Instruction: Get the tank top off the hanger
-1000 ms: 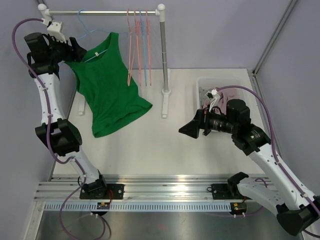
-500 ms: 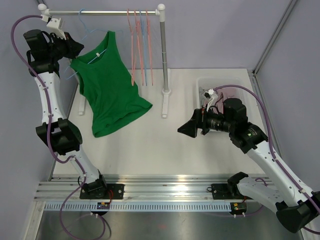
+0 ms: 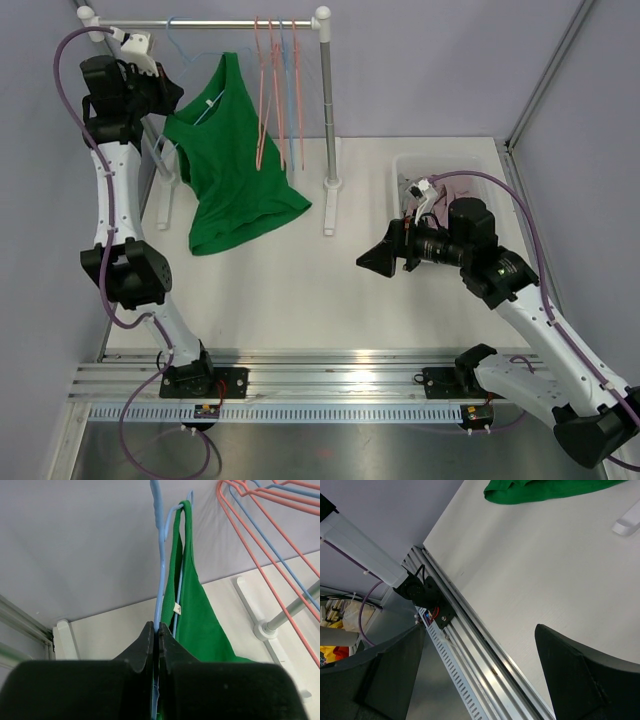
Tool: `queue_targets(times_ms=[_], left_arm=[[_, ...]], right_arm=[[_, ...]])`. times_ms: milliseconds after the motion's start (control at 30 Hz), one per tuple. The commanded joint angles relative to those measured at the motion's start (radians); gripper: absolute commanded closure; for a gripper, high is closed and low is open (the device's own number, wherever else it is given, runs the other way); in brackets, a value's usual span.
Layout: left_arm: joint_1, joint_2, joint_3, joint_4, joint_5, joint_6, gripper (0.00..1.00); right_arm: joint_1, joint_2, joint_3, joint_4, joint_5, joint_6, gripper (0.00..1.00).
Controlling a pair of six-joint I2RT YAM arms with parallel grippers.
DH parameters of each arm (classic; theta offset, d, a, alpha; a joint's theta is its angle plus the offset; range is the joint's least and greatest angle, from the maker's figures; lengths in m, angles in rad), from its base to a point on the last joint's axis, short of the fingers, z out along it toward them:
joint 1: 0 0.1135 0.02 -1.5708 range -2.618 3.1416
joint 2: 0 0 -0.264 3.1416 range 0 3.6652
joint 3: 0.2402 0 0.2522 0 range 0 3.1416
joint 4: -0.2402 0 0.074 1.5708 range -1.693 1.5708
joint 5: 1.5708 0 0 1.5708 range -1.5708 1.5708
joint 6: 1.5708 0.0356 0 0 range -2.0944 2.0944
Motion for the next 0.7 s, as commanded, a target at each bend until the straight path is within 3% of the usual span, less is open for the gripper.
queue_targets(times_ms=[0, 233, 500, 667], left_arm=[[-0.022, -0.106, -0.022, 0.074, -0.102, -0.055, 1.0], [-0.056, -0.215, -0.028, 0.116, -0.216, -0.174, 1.0], [-0.059, -0.339, -0.076, 0.117, -0.211, -0.249, 1.0], [-0.065, -0.438, -0.146, 0.024, -0.251, -0.285, 1.0]], right_arm=[[0.01, -0.017, 0.048, 0.001, 0.017, -0.018, 0.02], [0.01, -0.031, 0.06, -0.006, 0.021, -0.012, 0.03], [0.01, -0.057, 0.063, -0.015, 0.024, 0.001, 0.03], [0.011, -0.053, 0.072, -0.019, 0.033, -0.009, 0.02]])
